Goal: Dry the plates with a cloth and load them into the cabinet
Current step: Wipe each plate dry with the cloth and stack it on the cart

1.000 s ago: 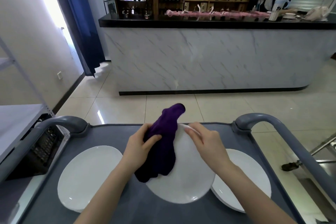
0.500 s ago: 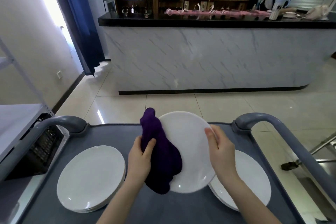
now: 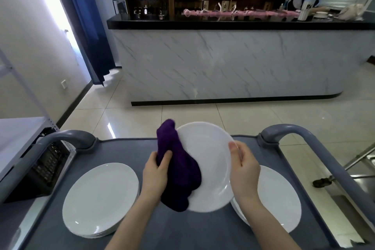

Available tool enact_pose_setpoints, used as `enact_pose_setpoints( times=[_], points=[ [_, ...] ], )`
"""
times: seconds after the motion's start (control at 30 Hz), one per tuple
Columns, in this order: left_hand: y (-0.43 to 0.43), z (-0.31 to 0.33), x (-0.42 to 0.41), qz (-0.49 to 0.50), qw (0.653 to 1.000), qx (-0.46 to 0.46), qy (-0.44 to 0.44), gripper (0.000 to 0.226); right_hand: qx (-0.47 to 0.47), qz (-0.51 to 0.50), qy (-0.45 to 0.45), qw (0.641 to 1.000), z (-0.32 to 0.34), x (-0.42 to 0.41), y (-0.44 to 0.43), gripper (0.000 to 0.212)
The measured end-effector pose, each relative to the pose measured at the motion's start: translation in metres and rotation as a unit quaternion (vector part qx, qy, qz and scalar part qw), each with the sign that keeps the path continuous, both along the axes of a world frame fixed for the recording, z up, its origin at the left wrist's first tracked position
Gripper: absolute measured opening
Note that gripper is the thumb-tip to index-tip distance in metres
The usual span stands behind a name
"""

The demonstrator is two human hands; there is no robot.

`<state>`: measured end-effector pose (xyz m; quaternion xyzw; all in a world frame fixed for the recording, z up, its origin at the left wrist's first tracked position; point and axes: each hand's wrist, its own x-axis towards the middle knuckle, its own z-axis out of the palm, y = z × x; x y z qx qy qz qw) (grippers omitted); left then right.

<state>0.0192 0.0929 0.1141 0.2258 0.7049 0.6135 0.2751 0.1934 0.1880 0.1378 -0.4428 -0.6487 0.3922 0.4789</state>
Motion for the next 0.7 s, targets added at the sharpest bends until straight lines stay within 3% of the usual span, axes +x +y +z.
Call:
enact_pose_setpoints(
  times=[0.1, 0.2, 0.33, 0.5, 0.7],
  points=[
    [-0.003, -0.007, 0.015, -0.016, 0.991, 0.019, -0.132, 0.016, -0.031, -0.071, 0.048, 0.996, -0.005, -0.007, -0.005, 0.021],
    [-0.006, -0.009, 0.016, -0.003, 0.988, 0.049, -0.148, 0.015, -0.034, -0.029, 0.024, 0.999, -0.009, 0.001, -0.001, 0.022],
    [-0.012, -0.001, 0.000, -0.010, 0.996, 0.064, -0.059, 0.008, 0.005, 0.084, -0.063, 0.994, 0.001, 0.017, 0.014, 0.010],
    [-0.012, 0.022, -0.019, -0.147, 0.974, 0.038, 0.167, 0.018, 0.116, 0.191, -0.237, 0.945, 0.032, 0.007, 0.032, 0.038],
    [-0.006, 0.038, -0.036, -0.231, 0.944, 0.001, 0.237, 0.020, 0.105, 0.249, -0.235, 0.934, 0.026, 0.007, 0.028, 0.015]
  ],
)
